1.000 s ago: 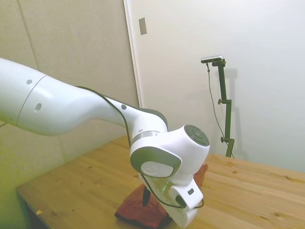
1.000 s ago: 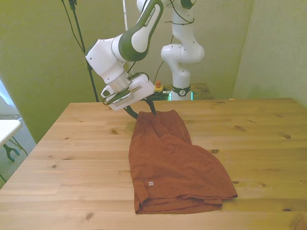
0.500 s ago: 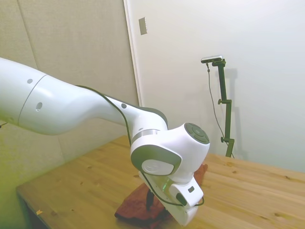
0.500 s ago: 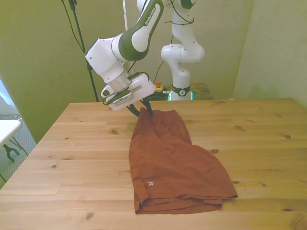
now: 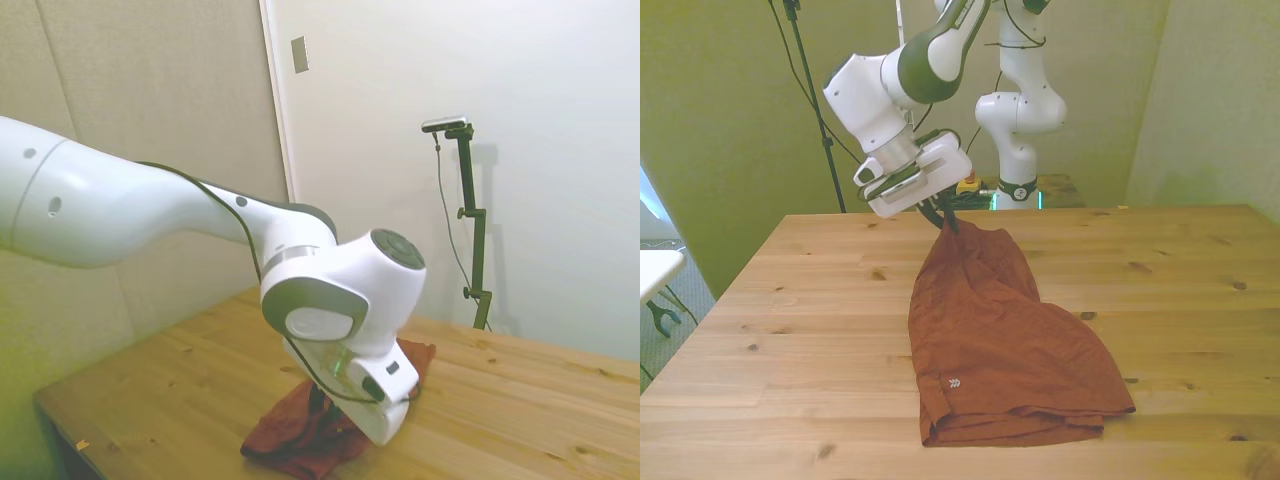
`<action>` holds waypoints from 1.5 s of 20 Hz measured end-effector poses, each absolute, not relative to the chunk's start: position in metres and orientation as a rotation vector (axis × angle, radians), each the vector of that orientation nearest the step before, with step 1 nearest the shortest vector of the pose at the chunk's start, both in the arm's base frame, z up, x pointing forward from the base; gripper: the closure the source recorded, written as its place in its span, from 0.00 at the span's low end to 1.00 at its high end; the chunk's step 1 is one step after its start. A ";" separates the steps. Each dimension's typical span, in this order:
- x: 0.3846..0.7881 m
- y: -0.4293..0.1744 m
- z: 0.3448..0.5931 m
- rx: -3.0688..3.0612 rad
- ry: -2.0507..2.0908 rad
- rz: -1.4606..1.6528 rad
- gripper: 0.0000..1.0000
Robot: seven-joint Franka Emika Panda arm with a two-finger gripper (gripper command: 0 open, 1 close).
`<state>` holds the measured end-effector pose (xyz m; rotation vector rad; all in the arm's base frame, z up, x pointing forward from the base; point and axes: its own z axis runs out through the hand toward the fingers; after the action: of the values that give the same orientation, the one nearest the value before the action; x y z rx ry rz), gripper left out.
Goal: Unfold the shorts
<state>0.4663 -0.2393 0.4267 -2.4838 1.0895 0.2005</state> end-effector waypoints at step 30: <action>0.558 0.004 0.457 -2.731 0.790 0.246 0.00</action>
<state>0.5578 0.0036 0.4573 -2.7307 0.7900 0.2460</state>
